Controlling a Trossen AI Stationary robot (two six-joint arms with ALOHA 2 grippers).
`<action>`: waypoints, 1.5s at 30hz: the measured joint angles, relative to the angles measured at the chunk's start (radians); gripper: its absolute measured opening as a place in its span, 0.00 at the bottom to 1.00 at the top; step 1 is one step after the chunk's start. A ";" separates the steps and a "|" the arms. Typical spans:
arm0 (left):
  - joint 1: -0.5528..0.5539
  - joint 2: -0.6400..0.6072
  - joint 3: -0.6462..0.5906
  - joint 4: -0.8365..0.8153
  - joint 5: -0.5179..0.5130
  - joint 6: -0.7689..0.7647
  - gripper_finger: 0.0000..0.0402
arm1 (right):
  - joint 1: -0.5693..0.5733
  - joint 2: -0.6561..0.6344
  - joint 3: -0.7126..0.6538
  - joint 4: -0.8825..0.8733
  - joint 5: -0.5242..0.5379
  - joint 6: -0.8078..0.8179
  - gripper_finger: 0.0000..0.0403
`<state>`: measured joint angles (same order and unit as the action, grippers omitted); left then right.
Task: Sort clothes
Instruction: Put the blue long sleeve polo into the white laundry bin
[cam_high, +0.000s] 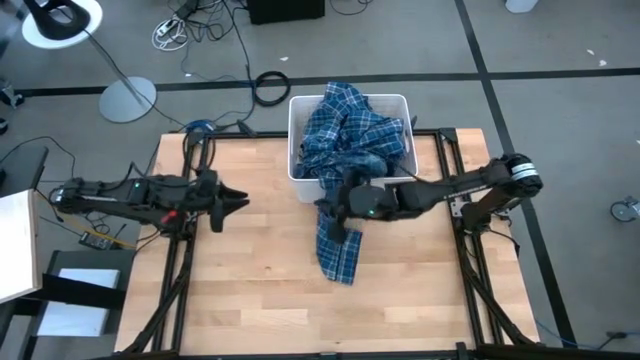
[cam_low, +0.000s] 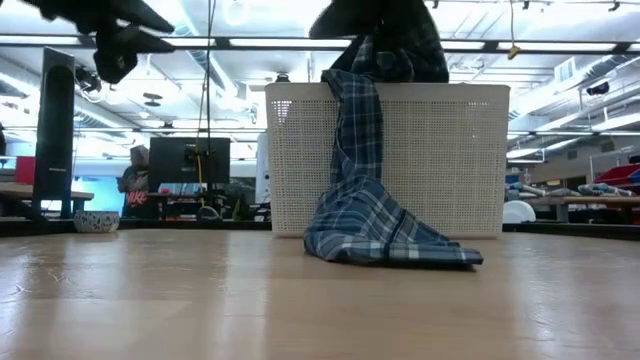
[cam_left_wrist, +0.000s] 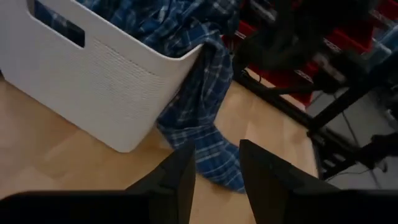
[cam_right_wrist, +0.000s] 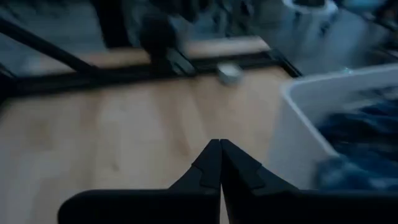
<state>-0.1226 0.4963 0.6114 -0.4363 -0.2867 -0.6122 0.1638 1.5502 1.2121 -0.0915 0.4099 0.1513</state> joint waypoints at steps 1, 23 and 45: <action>0.000 -0.021 -0.020 0.007 0.000 0.026 0.32 | -0.006 0.004 0.036 -0.074 0.013 0.001 0.01; -0.002 -0.086 -0.083 -0.075 0.023 0.242 0.32 | 0.210 -0.052 0.061 -0.807 0.120 0.818 0.01; -0.002 -0.084 -0.083 -0.061 0.018 0.295 0.32 | 0.190 0.501 -0.032 -0.121 0.239 0.886 0.54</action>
<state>-0.1246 0.4122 0.5285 -0.4971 -0.2691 -0.3176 0.3535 2.0507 1.1802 -0.2121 0.6491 1.0370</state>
